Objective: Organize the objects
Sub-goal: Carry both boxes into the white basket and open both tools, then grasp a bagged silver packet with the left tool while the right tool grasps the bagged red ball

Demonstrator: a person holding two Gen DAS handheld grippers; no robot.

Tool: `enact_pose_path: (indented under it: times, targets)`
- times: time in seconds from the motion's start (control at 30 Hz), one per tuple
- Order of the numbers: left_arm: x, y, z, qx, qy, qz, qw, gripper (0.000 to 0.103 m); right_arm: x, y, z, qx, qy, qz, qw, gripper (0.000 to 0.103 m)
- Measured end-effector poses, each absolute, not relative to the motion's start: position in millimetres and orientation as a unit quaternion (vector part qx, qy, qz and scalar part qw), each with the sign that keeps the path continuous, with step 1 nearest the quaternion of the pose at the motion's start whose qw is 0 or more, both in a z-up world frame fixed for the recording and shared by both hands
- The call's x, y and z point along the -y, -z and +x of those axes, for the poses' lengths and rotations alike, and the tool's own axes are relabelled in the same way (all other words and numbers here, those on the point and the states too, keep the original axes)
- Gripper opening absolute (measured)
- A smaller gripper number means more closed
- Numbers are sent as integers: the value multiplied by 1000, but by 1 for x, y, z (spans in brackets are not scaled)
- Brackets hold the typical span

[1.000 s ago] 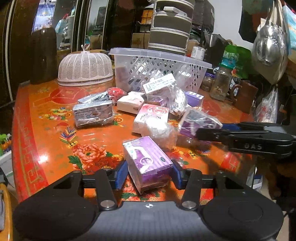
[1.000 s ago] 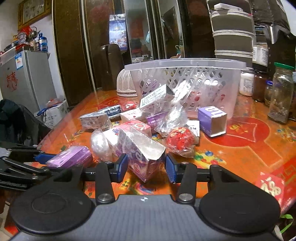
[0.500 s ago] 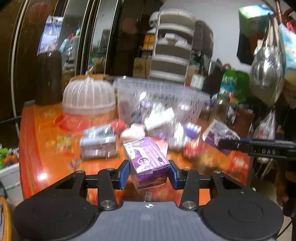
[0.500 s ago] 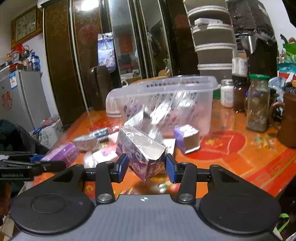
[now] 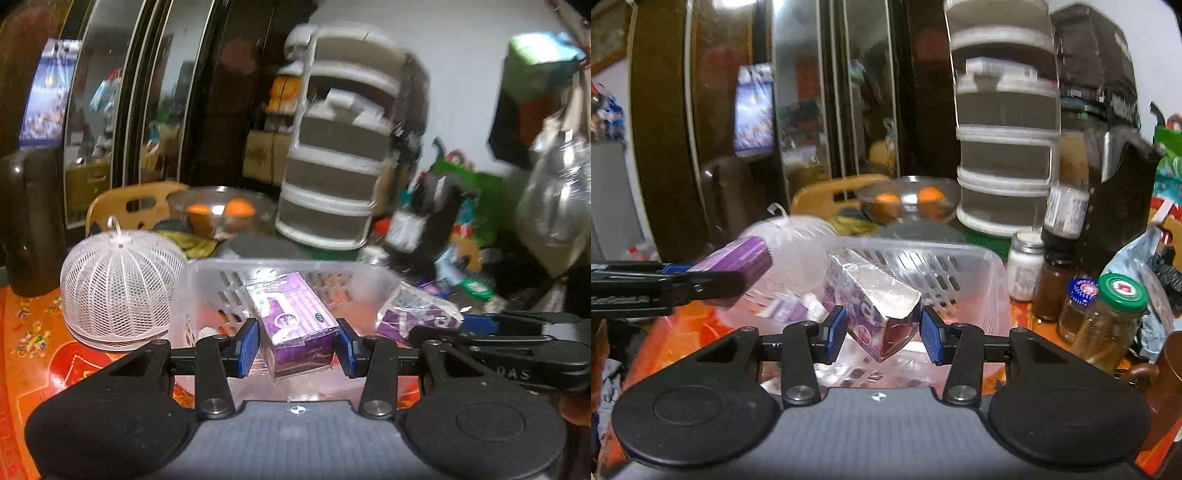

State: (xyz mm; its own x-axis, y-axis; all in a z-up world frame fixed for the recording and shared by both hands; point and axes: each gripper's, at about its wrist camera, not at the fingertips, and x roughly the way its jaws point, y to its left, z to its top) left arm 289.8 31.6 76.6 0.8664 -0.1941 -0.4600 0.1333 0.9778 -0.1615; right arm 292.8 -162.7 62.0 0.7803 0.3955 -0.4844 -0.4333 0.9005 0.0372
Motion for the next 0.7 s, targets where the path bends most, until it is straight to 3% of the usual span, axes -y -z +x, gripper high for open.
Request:
enact_pose_path:
  times: [0.47,0.53,0.6,0.67,0.7]
  targets:
    - [-30,-46,321,-271,71,-46,959,49,145,-46,321,-264,-224,-57,936,47]
    - [-29,-42,322,-269,68,-40,960,62,146,-44,321,-265,-223,-58,936,48]
    - [-29,-42,319,-263,64,-40,962,70,148,-45,316,-255,-216,-60,941,61]
    - [-30,-45,312,-253,57,-47,965,70,153,-47,308,-243,-210,-60,945,82]
    - [-30,-47,306,-247,57,-51,966,72,155,-48,304,-237,-207,-59,948,84]
